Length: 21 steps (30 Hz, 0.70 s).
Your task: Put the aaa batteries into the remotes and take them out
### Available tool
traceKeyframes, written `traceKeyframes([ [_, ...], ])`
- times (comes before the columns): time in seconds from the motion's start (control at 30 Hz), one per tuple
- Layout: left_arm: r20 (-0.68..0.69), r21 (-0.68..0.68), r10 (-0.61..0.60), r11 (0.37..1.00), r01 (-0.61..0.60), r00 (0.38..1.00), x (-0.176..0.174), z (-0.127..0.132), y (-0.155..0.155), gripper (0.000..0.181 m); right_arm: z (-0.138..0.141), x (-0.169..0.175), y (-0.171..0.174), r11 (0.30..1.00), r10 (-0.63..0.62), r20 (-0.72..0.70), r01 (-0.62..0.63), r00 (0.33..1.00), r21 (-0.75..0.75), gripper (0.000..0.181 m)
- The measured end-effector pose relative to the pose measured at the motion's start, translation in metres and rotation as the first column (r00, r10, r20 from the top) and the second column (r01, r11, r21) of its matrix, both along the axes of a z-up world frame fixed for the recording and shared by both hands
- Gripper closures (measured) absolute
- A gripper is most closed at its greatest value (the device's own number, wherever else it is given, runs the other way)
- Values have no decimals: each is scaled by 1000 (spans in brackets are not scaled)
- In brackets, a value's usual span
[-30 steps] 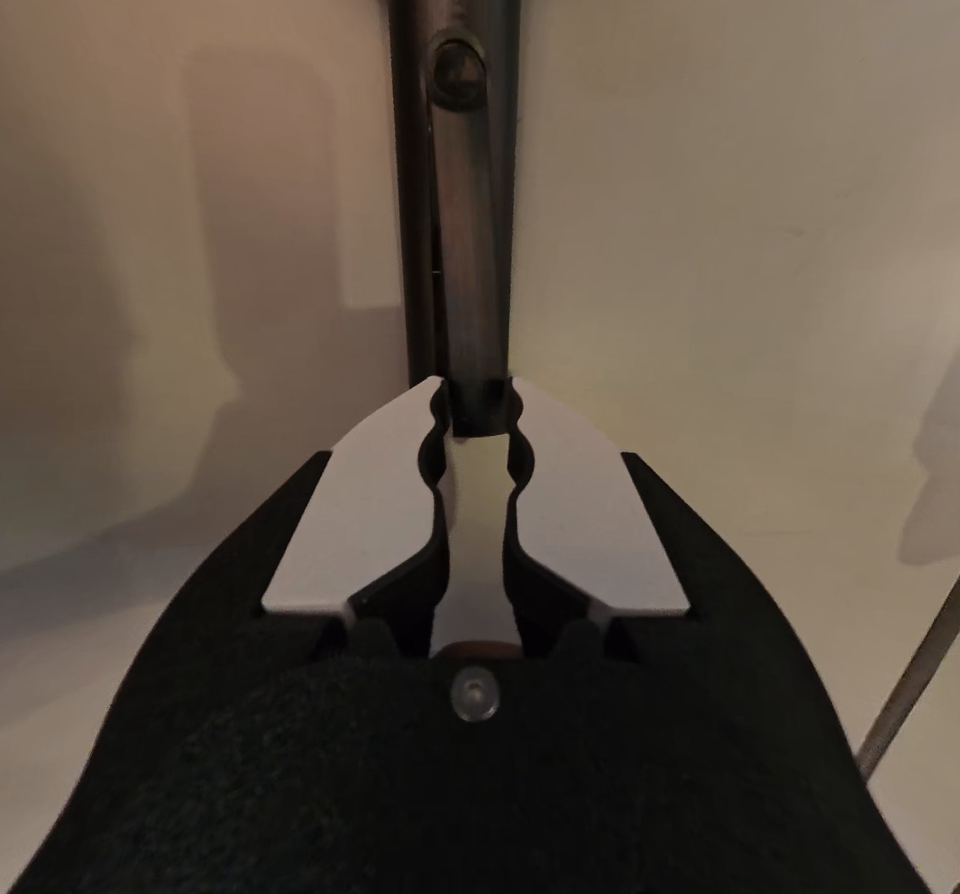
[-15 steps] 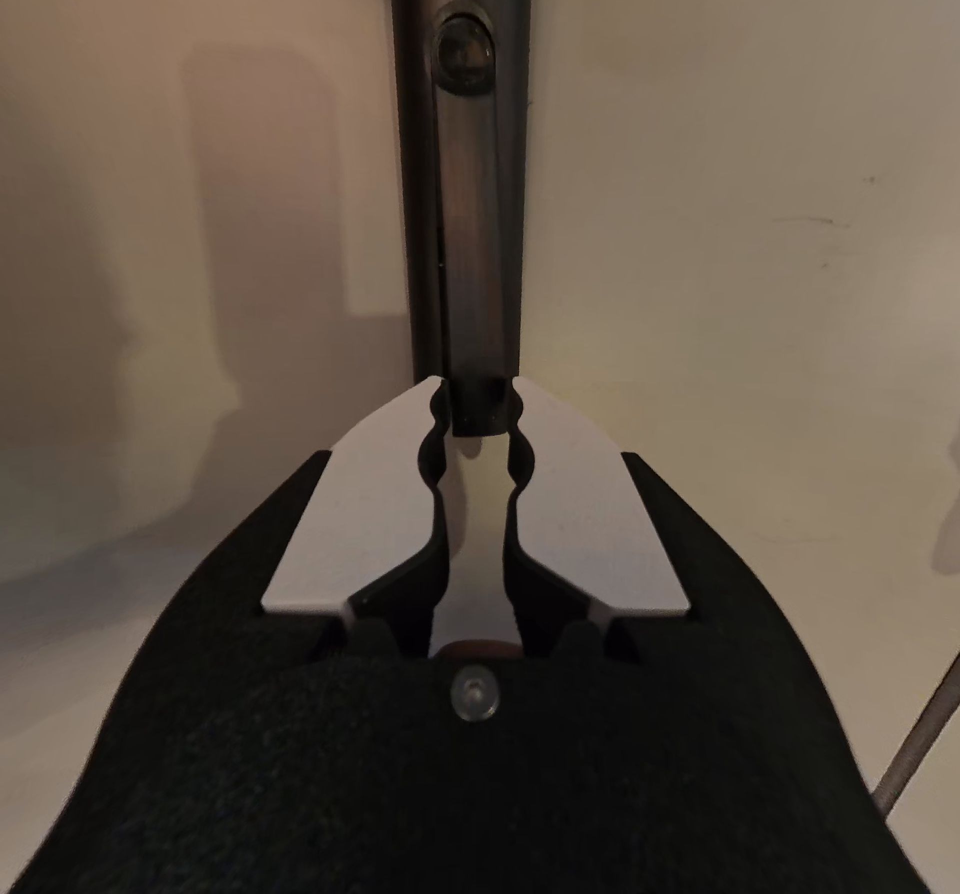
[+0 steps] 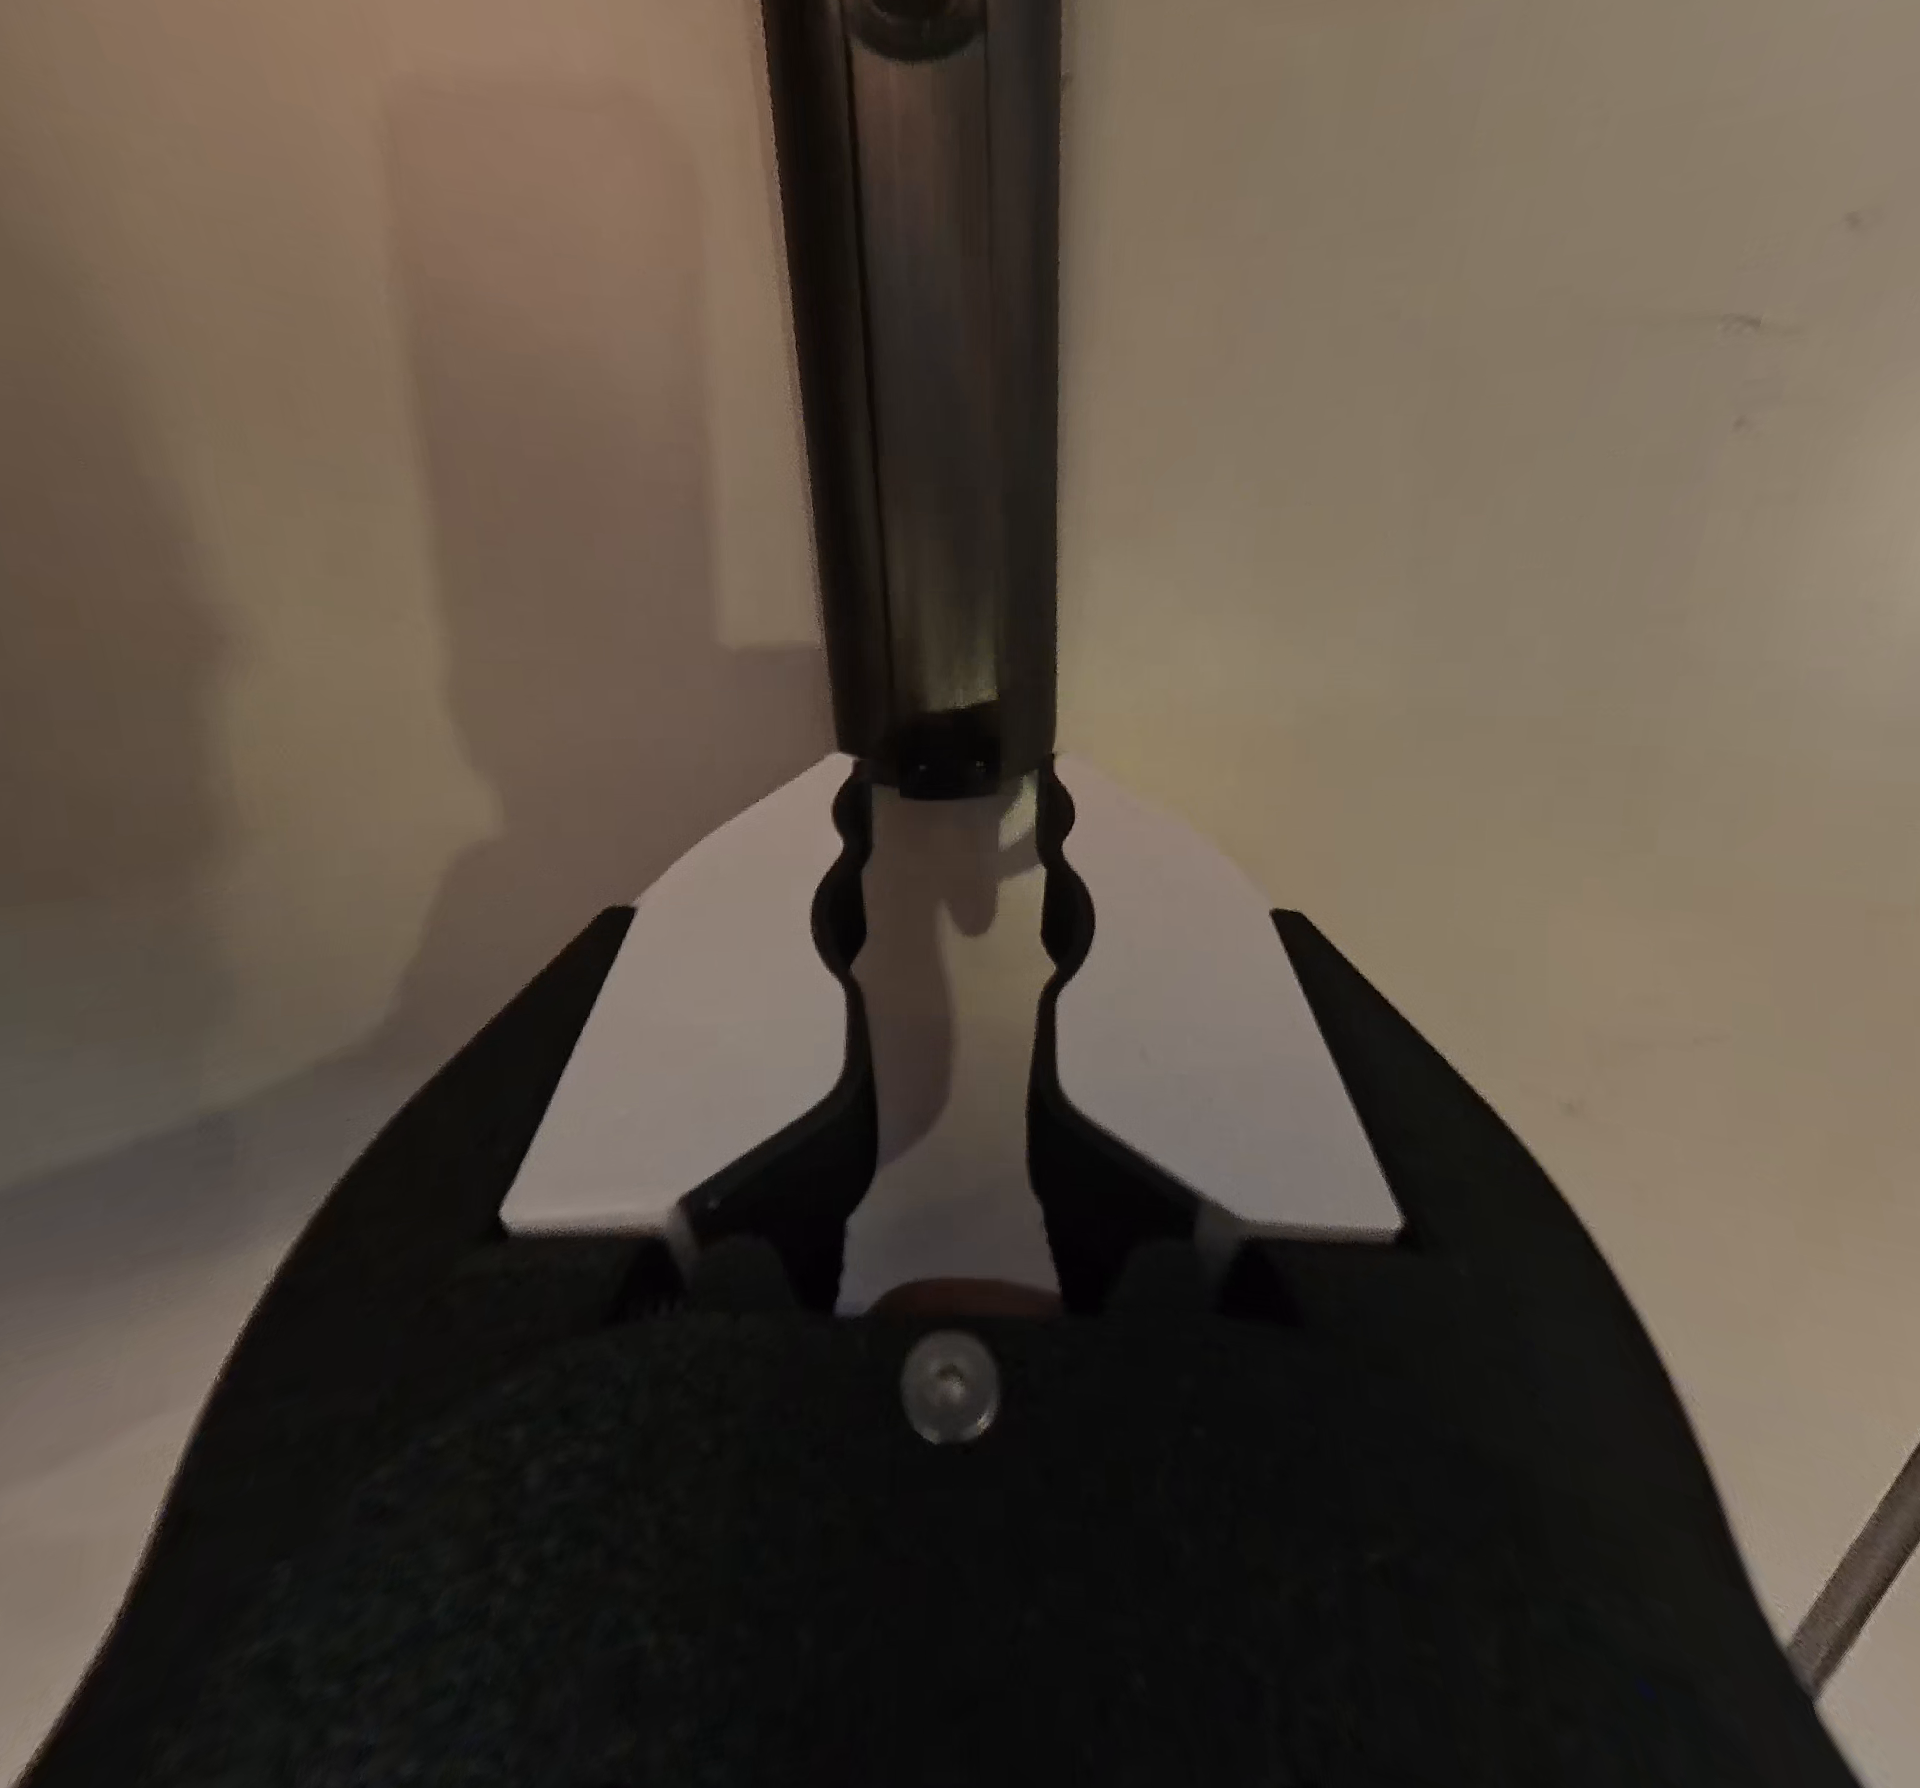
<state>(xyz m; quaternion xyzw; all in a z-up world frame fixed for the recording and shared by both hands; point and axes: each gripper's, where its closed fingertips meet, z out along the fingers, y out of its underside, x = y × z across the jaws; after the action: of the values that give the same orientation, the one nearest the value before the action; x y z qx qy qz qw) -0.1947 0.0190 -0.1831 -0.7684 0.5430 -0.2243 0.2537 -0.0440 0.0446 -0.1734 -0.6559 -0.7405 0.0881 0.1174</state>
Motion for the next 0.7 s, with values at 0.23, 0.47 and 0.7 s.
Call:
traceKeyframes([
  [0.23,1,1,0,1000,0,1000,0,1,0,135,13,-14,3,995,-103,-171,100,980,-27,169],
  [0.47,5,4,0,1000,0,1000,1,3,0,135,-2,-11,-1,995,-98,-126,94,987,-34,181],
  [0.7,-1,8,0,1000,0,1000,1,2,0,135,3,-7,4,993,-118,-126,114,985,-44,170],
])
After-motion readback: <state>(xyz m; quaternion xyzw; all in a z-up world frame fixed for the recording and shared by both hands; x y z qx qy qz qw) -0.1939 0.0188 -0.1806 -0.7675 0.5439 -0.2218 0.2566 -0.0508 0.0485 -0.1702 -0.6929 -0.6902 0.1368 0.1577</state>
